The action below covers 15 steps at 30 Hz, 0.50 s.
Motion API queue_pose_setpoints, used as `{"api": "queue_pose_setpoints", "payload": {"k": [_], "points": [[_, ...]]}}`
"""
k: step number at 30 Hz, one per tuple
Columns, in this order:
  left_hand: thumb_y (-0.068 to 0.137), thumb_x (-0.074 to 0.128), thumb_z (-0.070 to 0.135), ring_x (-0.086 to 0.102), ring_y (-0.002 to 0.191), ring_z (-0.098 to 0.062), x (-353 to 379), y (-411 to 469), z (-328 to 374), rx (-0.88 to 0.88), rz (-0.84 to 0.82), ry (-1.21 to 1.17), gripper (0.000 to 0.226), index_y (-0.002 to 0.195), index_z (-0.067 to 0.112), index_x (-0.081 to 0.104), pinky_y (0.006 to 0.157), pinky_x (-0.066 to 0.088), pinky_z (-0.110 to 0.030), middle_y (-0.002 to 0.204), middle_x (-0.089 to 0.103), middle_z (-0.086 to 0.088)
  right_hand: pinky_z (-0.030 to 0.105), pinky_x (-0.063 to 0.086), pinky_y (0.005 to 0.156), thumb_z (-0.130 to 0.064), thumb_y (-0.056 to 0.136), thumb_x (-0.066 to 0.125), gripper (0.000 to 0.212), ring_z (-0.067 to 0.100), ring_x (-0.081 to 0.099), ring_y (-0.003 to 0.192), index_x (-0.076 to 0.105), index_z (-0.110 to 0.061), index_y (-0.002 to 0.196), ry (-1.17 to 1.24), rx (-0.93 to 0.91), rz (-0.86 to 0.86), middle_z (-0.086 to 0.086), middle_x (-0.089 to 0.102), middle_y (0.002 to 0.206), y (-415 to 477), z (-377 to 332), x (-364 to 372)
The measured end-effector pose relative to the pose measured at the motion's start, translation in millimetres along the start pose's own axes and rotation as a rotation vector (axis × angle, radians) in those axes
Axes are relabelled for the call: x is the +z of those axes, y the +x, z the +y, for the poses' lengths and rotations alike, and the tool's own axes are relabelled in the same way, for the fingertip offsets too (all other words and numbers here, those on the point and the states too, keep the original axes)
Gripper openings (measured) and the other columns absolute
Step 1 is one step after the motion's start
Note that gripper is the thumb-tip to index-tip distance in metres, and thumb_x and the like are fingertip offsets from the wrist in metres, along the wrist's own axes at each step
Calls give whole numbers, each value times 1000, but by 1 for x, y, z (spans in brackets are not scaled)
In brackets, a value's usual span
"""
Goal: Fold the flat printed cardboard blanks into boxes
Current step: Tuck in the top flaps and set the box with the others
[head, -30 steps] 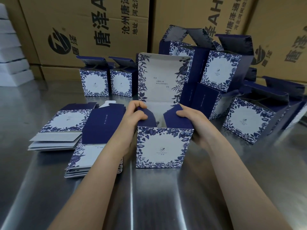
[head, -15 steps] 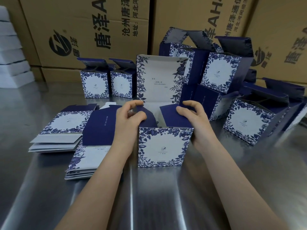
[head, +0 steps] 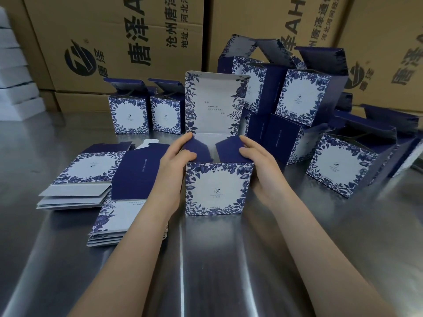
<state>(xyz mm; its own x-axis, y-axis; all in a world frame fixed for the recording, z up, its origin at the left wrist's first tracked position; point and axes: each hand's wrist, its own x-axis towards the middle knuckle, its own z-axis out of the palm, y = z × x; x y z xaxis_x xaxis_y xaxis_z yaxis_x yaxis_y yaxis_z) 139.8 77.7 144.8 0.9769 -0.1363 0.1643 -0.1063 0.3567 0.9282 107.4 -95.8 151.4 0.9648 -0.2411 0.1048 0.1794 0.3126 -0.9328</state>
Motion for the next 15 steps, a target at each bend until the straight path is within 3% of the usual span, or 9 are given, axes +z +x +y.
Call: {"api": "queue_pose_setpoints", "payload": {"k": [4, 5, 7, 9, 11, 15], "points": [[67, 51, 18, 62, 114, -27, 2, -2, 2, 20, 25, 69, 49, 107, 33, 74, 100, 48, -44, 123, 67, -5, 24, 58, 68, -6, 93, 54, 37, 11, 72, 86, 63, -26, 123, -46, -31, 18, -4, 75, 103, 2, -1, 0], [68, 51, 18, 63, 111, -27, 2, -2, 1, 27, 18, 77, 46, 105, 34, 74, 98, 49, -44, 122, 67, -5, 25, 58, 71, -7, 93, 54, 38, 12, 72, 91, 63, -29, 122, -58, -40, 18, -4, 73, 110, 3, -1, 0], [73, 54, 19, 66, 91, -22, 1, -2, 0, 30, -11, 64, 37, 100, 33, 75, 78, 54, -33, 108, 69, -3, 28, 57, 80, -10, 94, 56, 36, 14, 69, 103, 66, -35, 118, -84, -54, 6, -1, 66, 122, 3, 1, -1], [82, 56, 20, 65, 77, -12, 0, -3, -1, 50, -38, 58, 23, 93, 32, 73, 63, 52, -23, 94, 69, 2, 25, 56, 74, -14, 94, 57, 31, 13, 70, 96, 69, -33, 116, -96, -52, -18, 1, 70, 118, 2, 2, -1], [86, 56, 21, 63, 71, -9, 0, -3, -1, 62, -39, 87, 19, 86, 33, 70, 58, 49, -20, 86, 66, 5, 25, 54, 69, -17, 95, 56, 26, 13, 69, 86, 71, -31, 111, -142, -50, -22, -1, 73, 108, 2, 2, -1], [70, 49, 21, 47, 69, -18, 1, -2, 1, 52, -19, 132, 17, 75, 32, 61, 59, 36, -30, 81, 52, -2, 37, 46, 77, -20, 82, 54, 22, 22, 59, 84, 68, -31, 94, -238, -62, -34, 4, 63, 95, 4, 1, -2]]}}
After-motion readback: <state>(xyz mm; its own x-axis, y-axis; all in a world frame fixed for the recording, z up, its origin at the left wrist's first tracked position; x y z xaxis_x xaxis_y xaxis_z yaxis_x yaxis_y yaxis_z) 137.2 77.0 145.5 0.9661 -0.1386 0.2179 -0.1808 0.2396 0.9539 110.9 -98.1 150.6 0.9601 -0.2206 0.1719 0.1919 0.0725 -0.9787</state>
